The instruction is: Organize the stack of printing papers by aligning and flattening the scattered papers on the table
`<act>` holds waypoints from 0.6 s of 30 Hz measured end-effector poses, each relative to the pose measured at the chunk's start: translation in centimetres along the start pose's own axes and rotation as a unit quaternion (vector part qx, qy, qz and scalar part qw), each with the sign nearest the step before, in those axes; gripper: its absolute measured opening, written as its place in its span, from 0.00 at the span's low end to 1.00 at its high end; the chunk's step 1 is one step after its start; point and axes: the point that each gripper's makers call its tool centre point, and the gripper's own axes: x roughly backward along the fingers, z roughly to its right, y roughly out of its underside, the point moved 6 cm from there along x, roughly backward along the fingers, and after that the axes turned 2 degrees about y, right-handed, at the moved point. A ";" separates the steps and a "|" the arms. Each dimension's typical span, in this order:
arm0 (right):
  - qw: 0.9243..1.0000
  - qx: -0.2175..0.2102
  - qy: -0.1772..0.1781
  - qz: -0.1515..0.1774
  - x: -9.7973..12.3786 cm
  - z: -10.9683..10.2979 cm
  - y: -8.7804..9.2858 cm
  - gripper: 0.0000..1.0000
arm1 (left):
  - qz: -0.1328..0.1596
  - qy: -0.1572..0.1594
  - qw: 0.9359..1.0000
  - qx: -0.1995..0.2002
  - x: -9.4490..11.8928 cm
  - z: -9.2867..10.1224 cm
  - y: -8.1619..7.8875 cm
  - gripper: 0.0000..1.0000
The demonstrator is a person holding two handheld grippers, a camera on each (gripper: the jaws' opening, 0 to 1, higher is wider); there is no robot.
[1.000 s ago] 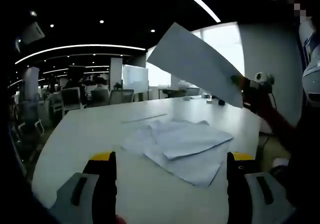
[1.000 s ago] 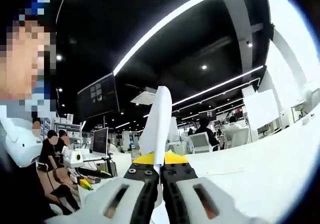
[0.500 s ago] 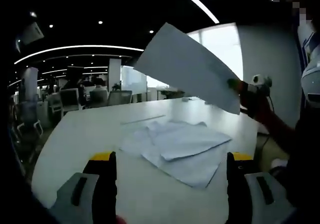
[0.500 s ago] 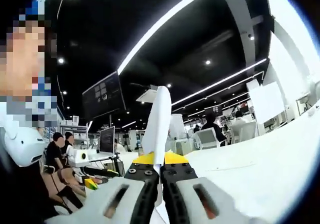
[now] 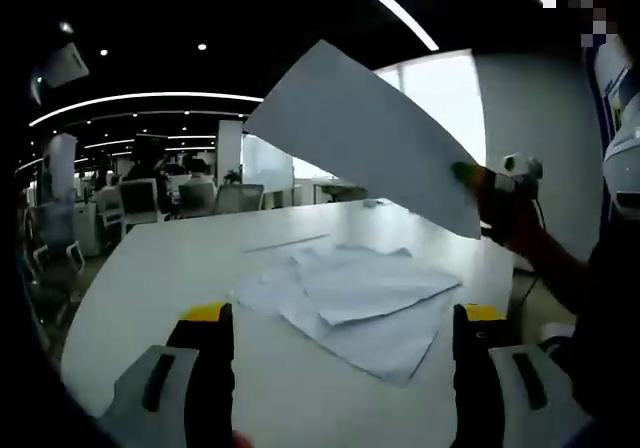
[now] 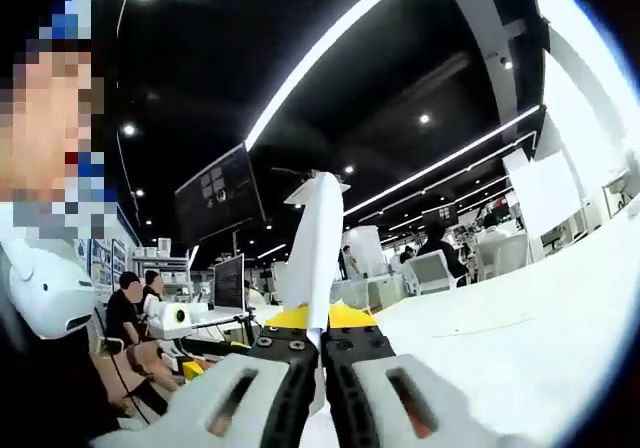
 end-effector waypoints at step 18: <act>0.999 -0.018 -0.034 -0.001 -1.4 -1.4 0.7 0.00 | 0.013 0.000 1.000 0.015 -0.1 -0.4 0.0 0.91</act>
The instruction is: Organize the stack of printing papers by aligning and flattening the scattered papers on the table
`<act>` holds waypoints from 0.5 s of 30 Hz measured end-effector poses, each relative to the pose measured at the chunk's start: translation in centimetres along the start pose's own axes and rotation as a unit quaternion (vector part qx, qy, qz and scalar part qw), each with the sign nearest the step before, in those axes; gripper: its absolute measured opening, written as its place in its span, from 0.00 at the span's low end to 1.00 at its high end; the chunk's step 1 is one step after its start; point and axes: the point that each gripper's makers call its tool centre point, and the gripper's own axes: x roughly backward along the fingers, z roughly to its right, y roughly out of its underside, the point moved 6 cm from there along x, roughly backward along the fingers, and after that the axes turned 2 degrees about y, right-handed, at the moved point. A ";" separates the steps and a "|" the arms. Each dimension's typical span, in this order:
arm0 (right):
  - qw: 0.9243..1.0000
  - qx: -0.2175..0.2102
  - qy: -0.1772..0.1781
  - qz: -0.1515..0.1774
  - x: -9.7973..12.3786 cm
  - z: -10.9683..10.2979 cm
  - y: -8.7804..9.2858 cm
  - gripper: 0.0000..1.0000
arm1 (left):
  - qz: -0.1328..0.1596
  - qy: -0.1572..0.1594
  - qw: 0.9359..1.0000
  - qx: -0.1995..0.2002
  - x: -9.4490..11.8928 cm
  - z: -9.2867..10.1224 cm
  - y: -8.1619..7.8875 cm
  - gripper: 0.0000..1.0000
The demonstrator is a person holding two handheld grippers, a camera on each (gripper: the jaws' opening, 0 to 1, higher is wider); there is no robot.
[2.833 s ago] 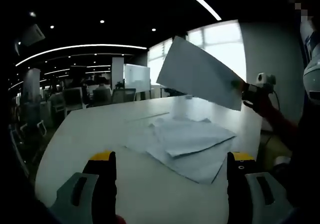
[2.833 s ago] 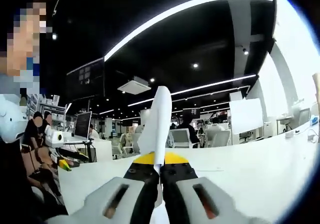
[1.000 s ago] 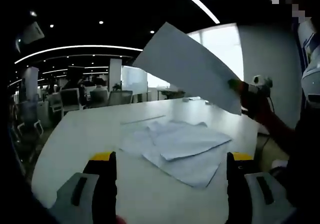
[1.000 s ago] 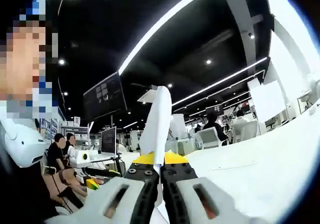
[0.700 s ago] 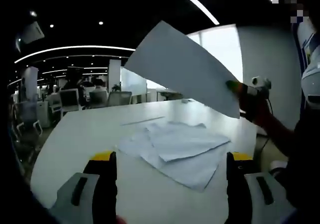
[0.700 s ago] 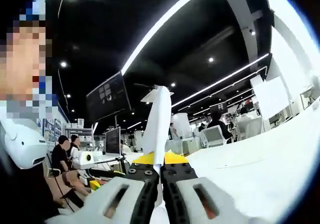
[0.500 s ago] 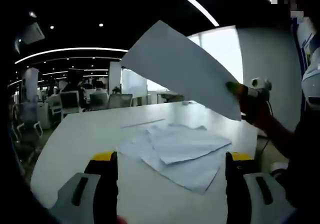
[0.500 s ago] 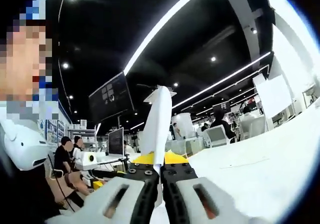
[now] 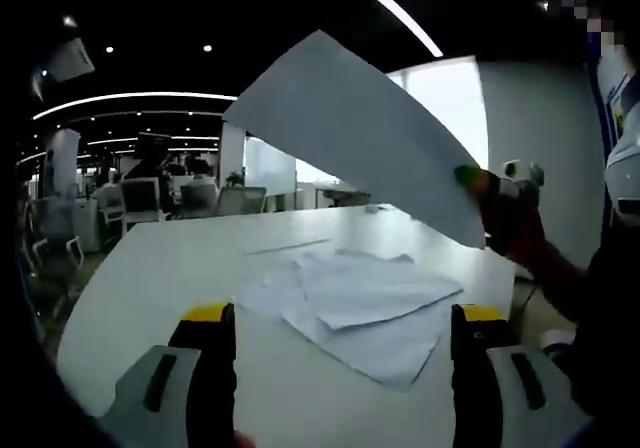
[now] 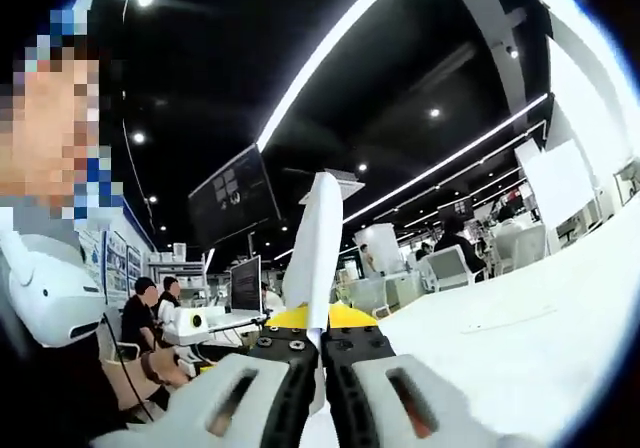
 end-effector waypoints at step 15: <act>0.999 -0.037 -0.027 0.002 -0.5 -0.6 0.9 0.00 | 0.016 0.016 1.000 0.015 -0.3 0.2 -0.4 0.91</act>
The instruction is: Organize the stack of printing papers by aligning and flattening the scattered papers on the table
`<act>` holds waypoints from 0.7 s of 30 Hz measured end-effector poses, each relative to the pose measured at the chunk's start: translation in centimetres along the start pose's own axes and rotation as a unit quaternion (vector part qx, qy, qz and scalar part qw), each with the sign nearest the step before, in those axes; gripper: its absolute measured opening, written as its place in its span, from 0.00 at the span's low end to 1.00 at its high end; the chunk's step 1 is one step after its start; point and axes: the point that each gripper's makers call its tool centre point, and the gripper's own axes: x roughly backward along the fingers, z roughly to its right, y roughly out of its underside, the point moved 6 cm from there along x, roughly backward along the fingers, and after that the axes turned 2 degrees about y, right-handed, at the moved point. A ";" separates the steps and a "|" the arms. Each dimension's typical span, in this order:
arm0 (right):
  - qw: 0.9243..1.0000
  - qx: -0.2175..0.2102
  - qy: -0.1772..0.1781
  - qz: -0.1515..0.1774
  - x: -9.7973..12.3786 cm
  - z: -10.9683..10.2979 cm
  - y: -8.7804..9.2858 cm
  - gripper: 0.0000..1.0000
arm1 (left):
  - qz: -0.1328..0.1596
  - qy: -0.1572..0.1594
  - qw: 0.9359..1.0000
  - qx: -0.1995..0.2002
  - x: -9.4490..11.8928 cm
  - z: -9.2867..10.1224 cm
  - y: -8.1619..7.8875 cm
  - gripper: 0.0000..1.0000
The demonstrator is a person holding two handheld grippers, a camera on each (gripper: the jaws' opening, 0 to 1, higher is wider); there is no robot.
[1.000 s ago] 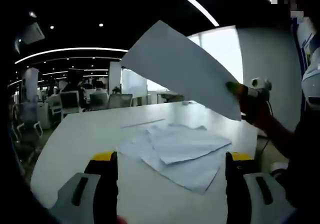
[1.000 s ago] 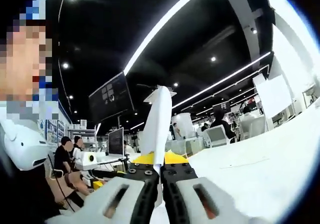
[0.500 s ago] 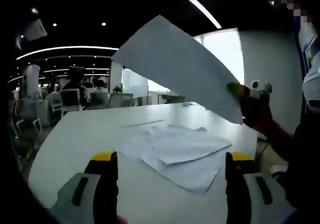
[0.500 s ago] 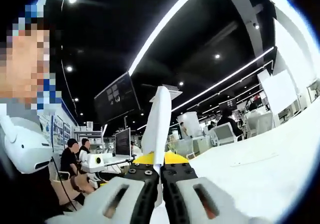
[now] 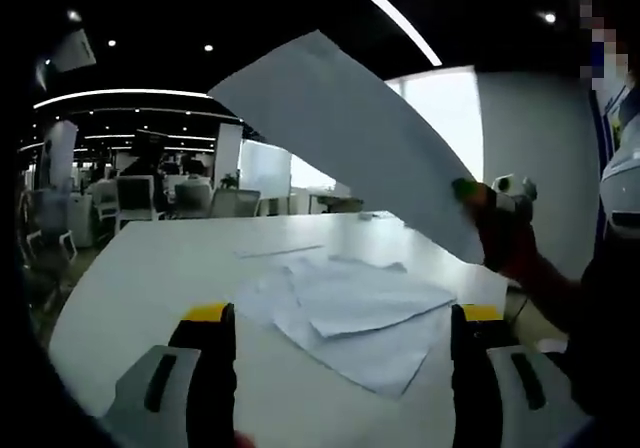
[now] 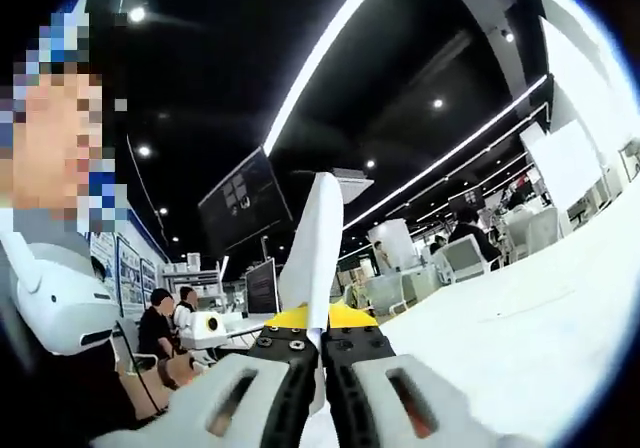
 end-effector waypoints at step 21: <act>0.997 -0.065 -0.035 0.005 -0.2 -0.4 0.9 0.00 | 0.038 0.021 0.999 0.022 0.1 0.2 -1.5 0.91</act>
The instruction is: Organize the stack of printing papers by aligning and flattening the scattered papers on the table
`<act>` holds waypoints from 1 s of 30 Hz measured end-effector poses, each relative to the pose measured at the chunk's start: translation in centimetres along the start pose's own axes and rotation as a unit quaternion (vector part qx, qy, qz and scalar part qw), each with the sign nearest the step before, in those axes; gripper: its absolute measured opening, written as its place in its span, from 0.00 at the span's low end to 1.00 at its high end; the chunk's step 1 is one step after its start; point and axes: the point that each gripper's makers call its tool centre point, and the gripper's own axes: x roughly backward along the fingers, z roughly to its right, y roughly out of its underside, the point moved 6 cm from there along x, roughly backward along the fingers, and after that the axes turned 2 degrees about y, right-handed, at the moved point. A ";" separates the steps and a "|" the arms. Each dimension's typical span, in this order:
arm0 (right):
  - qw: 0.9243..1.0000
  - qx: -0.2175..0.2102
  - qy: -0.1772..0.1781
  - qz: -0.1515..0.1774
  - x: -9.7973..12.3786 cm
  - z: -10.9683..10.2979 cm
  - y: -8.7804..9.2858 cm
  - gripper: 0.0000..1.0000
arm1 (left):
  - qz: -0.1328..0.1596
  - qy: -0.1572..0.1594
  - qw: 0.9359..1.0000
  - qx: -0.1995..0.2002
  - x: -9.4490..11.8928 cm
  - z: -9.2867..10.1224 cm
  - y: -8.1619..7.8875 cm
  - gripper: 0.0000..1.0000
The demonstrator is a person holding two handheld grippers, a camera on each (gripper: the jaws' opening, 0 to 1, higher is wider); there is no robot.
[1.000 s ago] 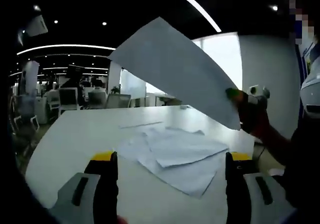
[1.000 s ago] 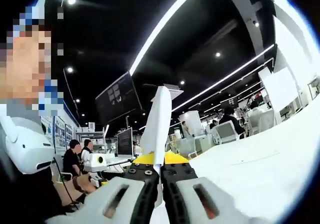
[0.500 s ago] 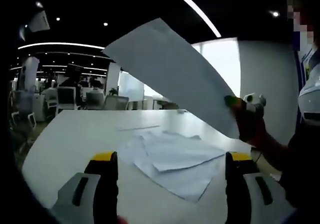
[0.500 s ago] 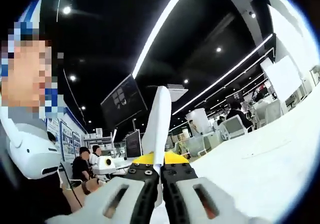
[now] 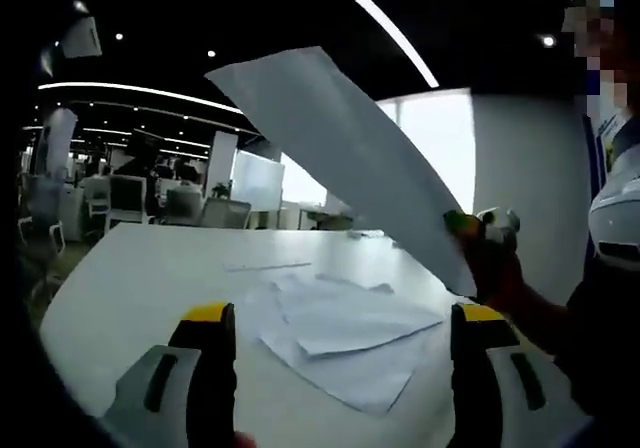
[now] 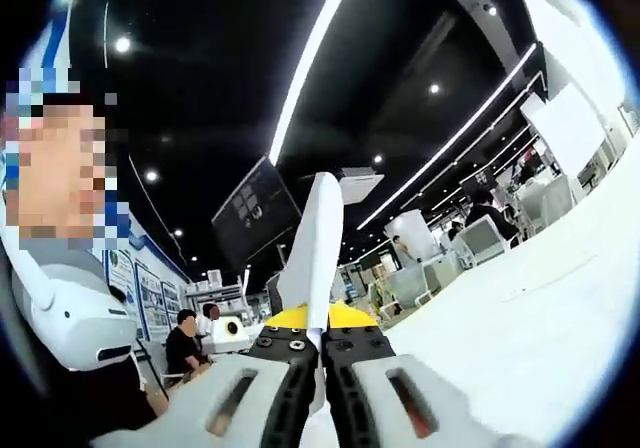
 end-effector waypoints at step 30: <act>0.996 -0.080 -0.046 -0.005 -1.0 -0.8 2.4 0.00 | 0.086 0.012 0.995 0.041 -0.7 0.1 -2.7 0.90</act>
